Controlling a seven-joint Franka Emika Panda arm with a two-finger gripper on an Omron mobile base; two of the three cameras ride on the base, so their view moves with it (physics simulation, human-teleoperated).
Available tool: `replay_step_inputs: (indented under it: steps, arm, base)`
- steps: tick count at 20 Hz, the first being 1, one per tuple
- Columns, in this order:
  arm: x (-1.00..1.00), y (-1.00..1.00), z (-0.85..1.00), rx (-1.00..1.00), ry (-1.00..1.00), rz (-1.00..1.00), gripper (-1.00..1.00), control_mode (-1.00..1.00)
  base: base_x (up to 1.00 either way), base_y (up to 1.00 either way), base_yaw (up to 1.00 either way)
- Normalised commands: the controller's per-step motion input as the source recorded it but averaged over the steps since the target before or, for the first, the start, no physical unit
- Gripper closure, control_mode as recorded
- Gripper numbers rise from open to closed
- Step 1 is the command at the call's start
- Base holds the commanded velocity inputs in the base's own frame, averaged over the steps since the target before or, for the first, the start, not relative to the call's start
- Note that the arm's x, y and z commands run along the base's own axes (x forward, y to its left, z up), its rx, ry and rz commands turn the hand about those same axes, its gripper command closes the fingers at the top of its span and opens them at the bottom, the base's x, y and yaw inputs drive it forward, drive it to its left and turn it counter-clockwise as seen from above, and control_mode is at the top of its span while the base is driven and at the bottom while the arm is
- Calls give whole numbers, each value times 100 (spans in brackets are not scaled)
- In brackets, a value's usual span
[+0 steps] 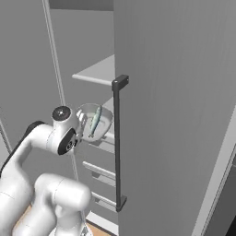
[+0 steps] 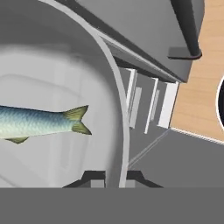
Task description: Take the meat container that has the fish and place it on the second highest rack of the freezer. Then take the vegetable container that has the lemon and onion and place it on the highest rack of the freezer.
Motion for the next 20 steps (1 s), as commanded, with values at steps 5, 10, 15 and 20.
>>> replay_step_inputs:
  steps: [5, 10, 15, 20]
  arm:
    - [87, -18, -6, 0, 2, 0, 100, -100]
    - [93, -15, -4, 0, 11, 0, 100, -100]
    - [81, -16, -12, 0, 10, 0, 100, -100]
    - [70, -16, -24, 0, 5, 0, 100, -100]
  base:
    - [0, 0, 0]
    - [0, 0, 0]
    - [0, 0, 0]
    - [0, 0, 0]
